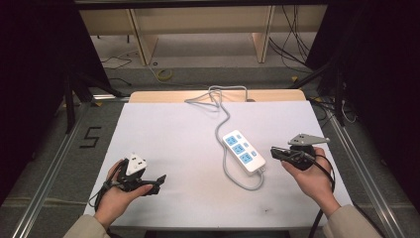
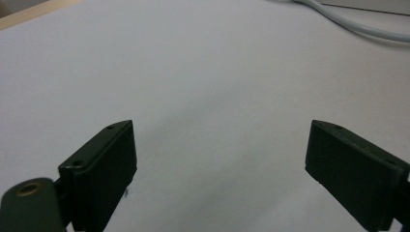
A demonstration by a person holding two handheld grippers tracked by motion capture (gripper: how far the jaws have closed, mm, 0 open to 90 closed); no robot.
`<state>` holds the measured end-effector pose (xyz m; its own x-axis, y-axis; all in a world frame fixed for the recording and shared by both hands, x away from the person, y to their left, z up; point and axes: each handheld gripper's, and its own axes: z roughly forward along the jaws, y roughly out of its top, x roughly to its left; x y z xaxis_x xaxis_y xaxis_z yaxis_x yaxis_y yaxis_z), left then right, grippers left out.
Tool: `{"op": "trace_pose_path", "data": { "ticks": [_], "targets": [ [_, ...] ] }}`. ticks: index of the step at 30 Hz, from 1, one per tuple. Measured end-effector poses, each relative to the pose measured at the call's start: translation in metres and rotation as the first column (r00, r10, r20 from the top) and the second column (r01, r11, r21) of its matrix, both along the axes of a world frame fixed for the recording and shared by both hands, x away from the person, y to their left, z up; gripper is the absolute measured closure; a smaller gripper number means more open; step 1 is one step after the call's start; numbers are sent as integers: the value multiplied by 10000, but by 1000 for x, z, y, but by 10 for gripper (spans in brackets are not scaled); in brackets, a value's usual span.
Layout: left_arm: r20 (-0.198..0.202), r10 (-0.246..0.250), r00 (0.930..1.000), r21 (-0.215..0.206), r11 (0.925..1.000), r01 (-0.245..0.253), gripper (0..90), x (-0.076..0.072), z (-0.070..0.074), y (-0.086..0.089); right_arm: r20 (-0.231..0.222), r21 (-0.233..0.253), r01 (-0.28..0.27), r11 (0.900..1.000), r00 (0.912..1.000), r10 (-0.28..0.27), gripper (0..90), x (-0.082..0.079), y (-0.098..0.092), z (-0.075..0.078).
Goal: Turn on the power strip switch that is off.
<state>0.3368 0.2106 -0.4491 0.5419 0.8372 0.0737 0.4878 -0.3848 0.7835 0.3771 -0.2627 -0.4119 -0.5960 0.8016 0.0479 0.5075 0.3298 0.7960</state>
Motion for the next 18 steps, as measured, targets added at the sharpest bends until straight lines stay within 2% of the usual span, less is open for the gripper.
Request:
{"op": "trace_pose_path", "data": {
  "ticks": [18],
  "targets": [
    [-1,-16,10000,-12,10000,16,109,0,0,0,-184,-216,-44,9998,9998,40,900,12,8,2]
  ]
}}
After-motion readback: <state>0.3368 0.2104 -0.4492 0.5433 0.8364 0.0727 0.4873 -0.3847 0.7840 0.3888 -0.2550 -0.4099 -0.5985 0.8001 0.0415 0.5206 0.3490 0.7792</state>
